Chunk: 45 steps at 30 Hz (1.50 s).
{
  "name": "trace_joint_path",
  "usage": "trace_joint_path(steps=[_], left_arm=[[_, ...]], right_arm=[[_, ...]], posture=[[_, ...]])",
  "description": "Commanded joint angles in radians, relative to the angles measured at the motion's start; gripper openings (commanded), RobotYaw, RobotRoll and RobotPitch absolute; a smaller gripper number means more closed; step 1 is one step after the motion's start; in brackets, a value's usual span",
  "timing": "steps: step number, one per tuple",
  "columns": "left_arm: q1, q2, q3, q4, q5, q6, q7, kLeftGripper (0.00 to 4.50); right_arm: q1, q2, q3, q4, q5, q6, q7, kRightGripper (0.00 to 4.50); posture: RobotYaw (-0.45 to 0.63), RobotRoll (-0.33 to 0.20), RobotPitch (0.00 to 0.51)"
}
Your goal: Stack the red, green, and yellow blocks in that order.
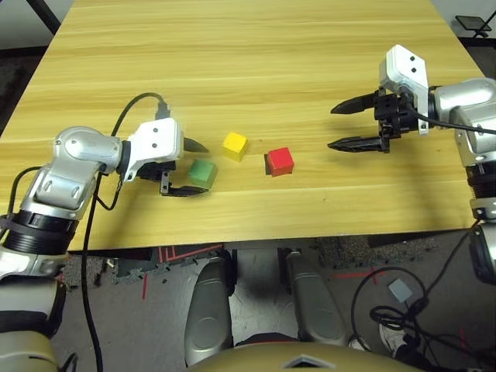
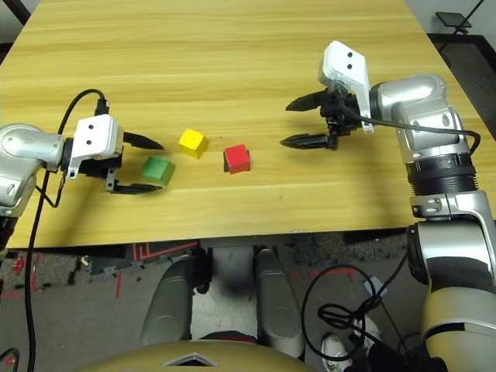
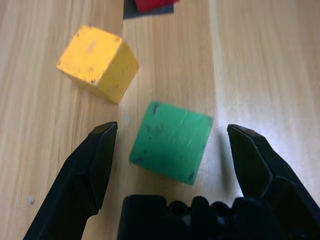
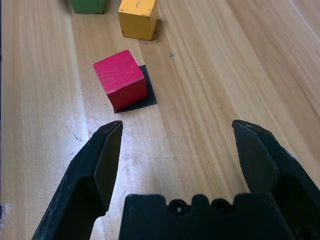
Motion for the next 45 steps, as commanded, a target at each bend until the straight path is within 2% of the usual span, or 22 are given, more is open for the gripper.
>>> trace_joint_path(steps=[1,4,9,11,12,19,22,28,30,33,38,45], left_arm=[[-0.007,-0.017,-0.027,0.058,0.031,-0.050,-0.013,4.50],[-0.010,-0.029,-0.031,0.088,0.034,-0.050,-0.025,4.50],[-0.014,-0.046,-0.011,0.070,0.001,-0.020,-0.031,2.88],[-0.015,-0.037,-0.006,0.035,-0.015,0.053,-0.038,2.18],[-0.018,-0.034,0.000,0.016,-0.025,0.077,-0.037,2.06],[-0.070,-0.009,0.030,-0.224,-0.098,0.390,0.019,2.06],[-0.131,-0.010,-0.001,-0.331,-0.120,0.536,0.041,2.06],[-0.248,-0.075,-0.088,-0.410,-0.095,0.686,0.112,2.06],[-0.282,-0.117,-0.135,-0.417,-0.083,0.738,0.144,2.06],[-0.322,-0.180,-0.193,-0.386,-0.060,0.768,0.186,2.06],[-0.353,-0.242,-0.231,-0.307,-0.026,0.745,0.231,2.06],[-0.372,-0.271,-0.242,-0.256,-0.003,0.758,0.255,2.06]], right_arm=[[0.026,-0.023,-0.016,-0.046,0.019,0.027,-0.007,4.44],[0.037,-0.029,-0.017,-0.062,0.028,0.042,-0.022,4.44],[0.050,-0.031,-0.015,-0.074,0.039,0.053,-0.037,4.50],[0.052,-0.033,-0.014,-0.071,0.039,0.056,-0.041,4.50],[0.052,-0.033,-0.015,-0.067,0.038,0.055,-0.043,4.50],[0.086,-0.044,-0.021,-0.043,0.034,0.041,-0.056,4.50],[0.112,-0.046,-0.024,-0.050,0.036,0.046,-0.066,4.50],[0.162,-0.049,-0.033,-0.036,0.036,0.008,-0.068,4.50],[0.180,-0.036,-0.046,-0.043,0.073,-0.026,-0.030,4.50],[0.203,-0.015,-0.064,-0.063,0.124,-0.059,0.010,4.50],[0.229,0.001,-0.086,-0.087,0.169,-0.075,0.018,4.50],[0.272,-0.025,-0.107,-0.124,0.188,-0.063,0.009,4.50]], posture=[[0.16,-0.061,0.234],[0.16,-0.060,0.235],[0.16,-0.057,0.238],[0.16,-0.057,0.238],[0.16,-0.053,0.238],[0.16,-0.053,0.238],[0.18,-0.028,0.237],[0.16,-0.004,0.241],[0.15,0.001,0.244],[0.13,0.005,0.248],[0.10,0.011,0.252],[0.08,0.015,0.252]])
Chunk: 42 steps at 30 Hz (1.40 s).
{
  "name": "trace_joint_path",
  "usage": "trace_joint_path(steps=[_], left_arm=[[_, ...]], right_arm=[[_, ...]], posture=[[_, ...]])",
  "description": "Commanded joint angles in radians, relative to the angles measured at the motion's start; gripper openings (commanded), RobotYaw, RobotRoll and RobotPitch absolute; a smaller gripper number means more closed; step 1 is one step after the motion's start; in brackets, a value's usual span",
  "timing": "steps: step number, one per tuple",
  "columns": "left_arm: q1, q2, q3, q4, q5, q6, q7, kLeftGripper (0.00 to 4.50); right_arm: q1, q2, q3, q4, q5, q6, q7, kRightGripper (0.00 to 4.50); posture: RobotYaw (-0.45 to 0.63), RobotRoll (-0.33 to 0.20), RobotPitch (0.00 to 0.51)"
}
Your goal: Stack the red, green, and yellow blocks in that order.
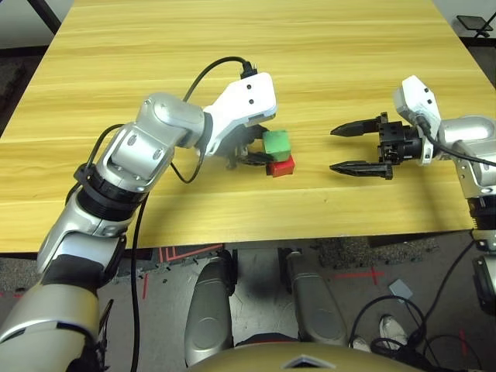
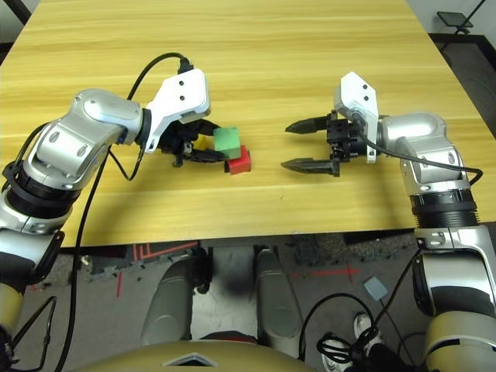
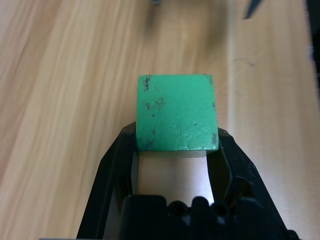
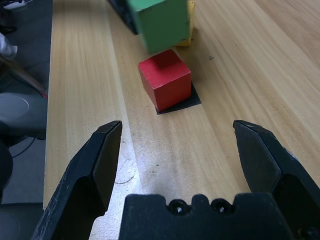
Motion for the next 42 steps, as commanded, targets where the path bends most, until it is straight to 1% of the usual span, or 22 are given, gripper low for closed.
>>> trace_joint_path(steps=[1,5,9,11,24,36,42], left_arm=[[-0.008,-0.008,-0.019,-0.002,0.010,0.010,0.006,2.06],[-0.020,-0.027,-0.017,-0.011,0.001,0.046,0.023,2.06],[-0.041,-0.064,-0.037,-0.020,-0.008,0.080,0.027,2.06],[-0.043,-0.069,-0.044,-0.017,-0.006,0.082,0.025,2.06],[0.000,-0.055,-0.062,0.001,0.000,0.055,0.014,2.06],[0.017,-0.072,-0.061,-0.003,-0.003,0.058,0.035,2.06],[0.026,-0.075,-0.055,0.050,0.009,0.005,0.041,2.06]], right_arm=[[0.024,-0.025,-0.022,-0.027,0.015,0.004,-0.002,4.50],[0.032,-0.033,-0.026,-0.035,0.021,0.007,-0.012,4.50],[0.037,-0.036,-0.029,-0.032,0.022,0.008,-0.016,4.50],[0.037,-0.034,-0.028,-0.032,0.023,0.009,-0.018,4.50],[0.040,-0.035,-0.030,-0.038,0.031,0.009,-0.026,4.50],[0.042,-0.036,-0.030,-0.043,0.032,0.014,-0.033,4.50],[0.047,-0.038,-0.031,-0.048,0.033,0.020,-0.038,4.50]], posture=[[0.07,0.015,0.252],[0.07,0.018,0.252],[0.06,0.024,0.256],[0.06,0.025,0.257],[0.05,0.026,0.255],[0.04,0.025,0.254],[0.04,0.024,0.255]])
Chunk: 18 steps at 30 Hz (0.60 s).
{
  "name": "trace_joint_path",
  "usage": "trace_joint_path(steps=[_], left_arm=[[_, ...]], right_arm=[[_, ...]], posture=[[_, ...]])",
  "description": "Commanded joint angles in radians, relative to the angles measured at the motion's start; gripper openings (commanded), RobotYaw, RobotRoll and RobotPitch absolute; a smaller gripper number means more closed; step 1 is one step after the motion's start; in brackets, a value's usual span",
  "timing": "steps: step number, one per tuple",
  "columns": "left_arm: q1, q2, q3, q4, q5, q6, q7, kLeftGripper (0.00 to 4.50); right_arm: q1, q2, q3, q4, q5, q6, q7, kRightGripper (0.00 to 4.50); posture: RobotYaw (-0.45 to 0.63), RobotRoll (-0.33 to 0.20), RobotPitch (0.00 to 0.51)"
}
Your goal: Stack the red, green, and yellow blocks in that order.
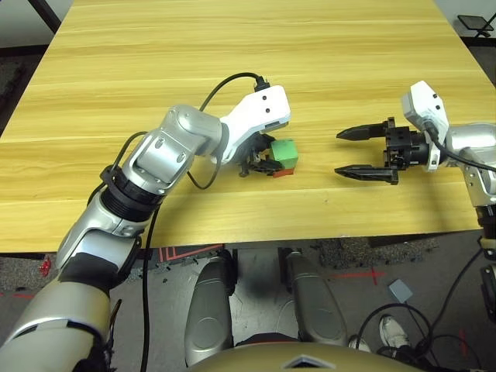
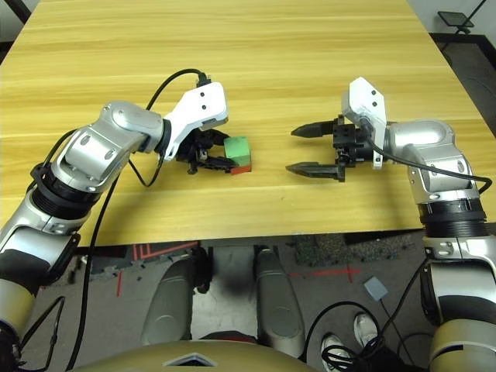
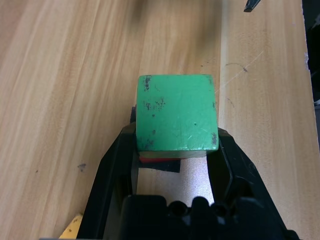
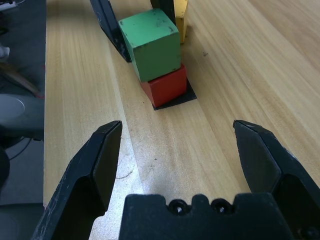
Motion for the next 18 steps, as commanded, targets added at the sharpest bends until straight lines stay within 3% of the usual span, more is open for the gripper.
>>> trace_joint_path(steps=[1,7,8,13,18], left_arm=[[0.016,0.004,-0.001,0.030,0.011,-0.045,-0.004,2.06],[0.035,0.019,0.007,0.025,0.013,-0.059,0.006,2.06],[0.032,0.015,0.015,0.007,0.003,-0.047,0.009,2.78],[0.000,0.083,0.055,-0.067,-0.050,-0.058,-0.083,4.46],[-0.034,0.267,0.100,0.013,-0.048,-0.220,-0.267,4.46]], right_arm=[[0.019,-0.015,-0.018,-0.021,0.012,0.008,-0.002,4.50],[0.020,-0.013,-0.016,-0.024,0.016,0.010,-0.005,4.50],[0.020,-0.013,-0.016,-0.023,0.016,0.009,-0.004,4.50],[0.012,-0.014,-0.013,-0.014,0.018,0.005,0.009,4.50],[-0.008,-0.014,-0.013,-0.001,0.027,0.013,0.024,4.50]], posture=[[0.04,0.025,0.256],[0.05,0.026,0.256],[0.06,0.025,0.255],[0.07,0.021,0.255],[0.08,0.013,0.253]])
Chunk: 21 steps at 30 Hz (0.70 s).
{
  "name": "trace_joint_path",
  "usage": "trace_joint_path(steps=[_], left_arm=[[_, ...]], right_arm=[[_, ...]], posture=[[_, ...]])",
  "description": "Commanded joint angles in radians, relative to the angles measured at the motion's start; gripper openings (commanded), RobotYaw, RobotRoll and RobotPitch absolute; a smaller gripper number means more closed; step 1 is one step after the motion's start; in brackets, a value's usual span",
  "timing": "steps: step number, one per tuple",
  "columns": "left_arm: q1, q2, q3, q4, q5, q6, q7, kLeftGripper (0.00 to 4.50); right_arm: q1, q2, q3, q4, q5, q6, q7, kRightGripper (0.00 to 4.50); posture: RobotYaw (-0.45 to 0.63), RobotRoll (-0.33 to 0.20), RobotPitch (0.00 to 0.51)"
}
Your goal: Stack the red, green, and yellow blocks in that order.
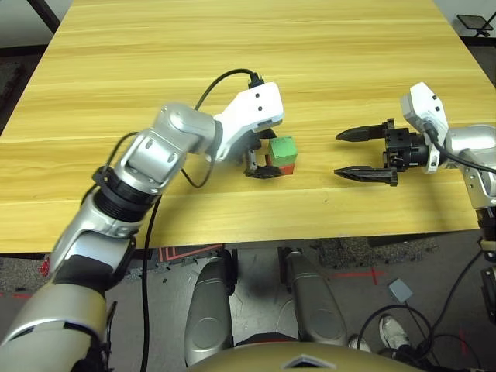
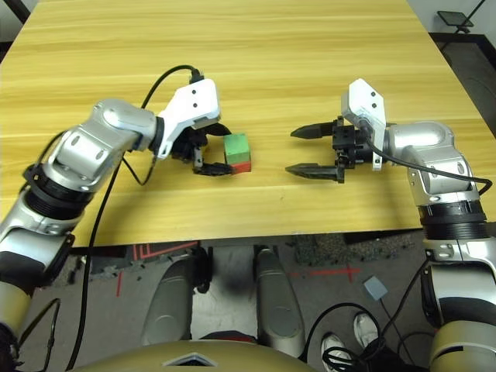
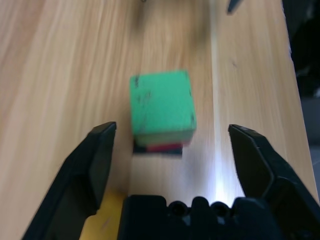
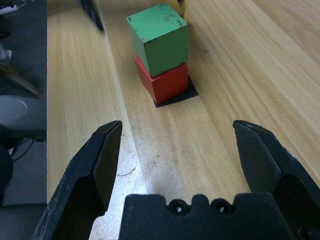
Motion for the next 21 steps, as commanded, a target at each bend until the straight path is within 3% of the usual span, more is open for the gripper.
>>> trace_joint_path(steps=[1,3,10,21], left_arm=[[-0.018,0.096,0.032,0.094,0.018,-0.142,-0.116,4.46],[-0.034,0.117,0.036,0.202,0.051,-0.252,-0.147,4.46],[-0.121,0.021,0.045,0.594,0.113,-0.677,-0.229,4.46],[-0.183,-0.127,0.027,0.907,0.193,-0.879,-0.320,4.46]], right_arm=[[-0.012,-0.011,-0.012,0.001,0.018,0.005,0.022,4.50],[-0.016,-0.009,-0.010,0.006,0.017,0.004,0.023,4.50],[-0.022,-0.009,-0.006,-0.004,0.022,0.018,0.020,4.50],[0.005,-0.026,-0.022,-0.046,0.031,0.047,0.005,4.50]], posture=[[0.08,0.013,0.253],[0.08,0.009,0.252],[0.07,-0.008,0.249],[0.03,-0.022,0.253]])
